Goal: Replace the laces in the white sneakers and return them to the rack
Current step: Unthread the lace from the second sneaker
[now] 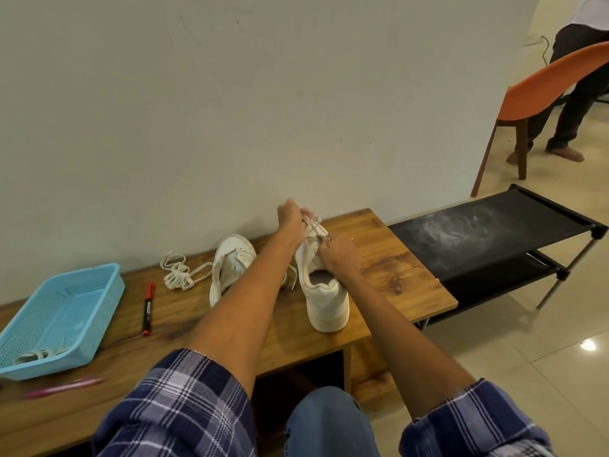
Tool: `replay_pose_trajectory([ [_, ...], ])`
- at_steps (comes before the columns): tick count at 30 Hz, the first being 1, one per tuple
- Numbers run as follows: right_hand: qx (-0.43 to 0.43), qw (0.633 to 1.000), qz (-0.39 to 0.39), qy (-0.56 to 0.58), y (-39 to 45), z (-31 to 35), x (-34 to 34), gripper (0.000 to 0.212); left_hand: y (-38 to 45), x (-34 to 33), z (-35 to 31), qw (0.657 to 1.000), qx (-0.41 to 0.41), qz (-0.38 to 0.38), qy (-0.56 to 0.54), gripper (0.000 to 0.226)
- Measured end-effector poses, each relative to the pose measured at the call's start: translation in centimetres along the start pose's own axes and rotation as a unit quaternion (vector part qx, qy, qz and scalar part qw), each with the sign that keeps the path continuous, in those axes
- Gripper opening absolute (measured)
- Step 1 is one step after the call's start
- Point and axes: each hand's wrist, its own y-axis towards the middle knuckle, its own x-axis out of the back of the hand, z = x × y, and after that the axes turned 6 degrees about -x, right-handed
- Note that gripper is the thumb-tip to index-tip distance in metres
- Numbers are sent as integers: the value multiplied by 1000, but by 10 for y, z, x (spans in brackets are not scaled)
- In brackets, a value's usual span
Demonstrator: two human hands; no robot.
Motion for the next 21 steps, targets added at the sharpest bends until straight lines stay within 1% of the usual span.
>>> replay_pose_trajectory([
  [1, 2, 1000, 1, 2, 0, 0, 1, 31, 1, 0, -1, 999, -22, -8, 21, 30],
  [2, 6, 1000, 2, 1, -1, 0, 1, 30, 3, 0, 0, 993, -56, -4, 103, 30],
  [3, 11, 1000, 2, -5, -1, 1, 2, 29, 4, 2, 1, 970, -94, 8, 225, 30],
  [4, 15, 1000, 4, -13, -1, 1, 3, 29, 6, 7, 4, 921, -133, 31, 366, 34],
  [5, 17, 1000, 5, -20, -1, 1, 3, 29, 9, 11, 9, 855, -156, 67, 491, 42],
  [6, 17, 1000, 6, -23, -2, 2, 4, 30, 11, 15, 13, 781, -166, 107, 592, 47],
  [7, 17, 1000, 6, -23, -2, 2, 4, 31, 11, 17, 16, 713, -166, 139, 667, 47],
  [8, 15, 1000, 6, -19, -2, 2, 3, 31, 10, 18, 17, 658, -165, 150, 719, 43],
  [9, 12, 1000, 4, -15, -2, 2, 3, 32, 10, 17, 18, 624, -163, 145, 750, 38],
  [10, 9, 1000, 2, -13, -1, 1, 2, 31, 9, 16, 18, 609, -164, 136, 764, 33],
  [11, 7, 1000, 1, -12, -1, 1, 2, 31, 9, 14, 18, 606, -168, 131, 767, 29],
  [12, 5, 1000, 0, -12, -1, 1, 2, 31, 8, 13, 18, 617, -174, 130, 756, 26],
  [13, 5, 1000, -1, -14, -1, 0, 1, 31, 7, 13, 18, 645, -184, 135, 729, 25],
  [14, 5, 1000, -2, -16, 0, 0, 1, 31, 6, 15, 17, 690, -188, 140, 685, 24],
  [15, 7, 1000, -3, -18, 0, 0, 1, 30, 6, 18, 17, 753, -191, 136, 615, 22],
  [16, 7, 1000, -4, -18, 0, 0, 1, 31, 6, 20, 13, 825, -185, 114, 522, 22],
  [17, 9, 1000, -4, -18, 0, 0, 1, 31, 5, 20, 8, 889, -172, 78, 418, 25],
  [18, 11, 1000, -3, -20, 0, 0, 1, 32, 4, 19, 1, 935, -156, 37, 316, 28],
  [19, 11, 1000, -1, -22, 0, 0, 1, 32, 3, 17, -6, 961, -144, 7, 234, 30],
  [20, 9, 1000, 3, -26, -1, 1, 2, 33, 5, 16, -10, 975, -130, -12, 181, 29],
  [21, 8, 999, 8, -30, -2, 1, 2, 33, 4, 14, -11, 981, -119, -23, 151, 26],
])
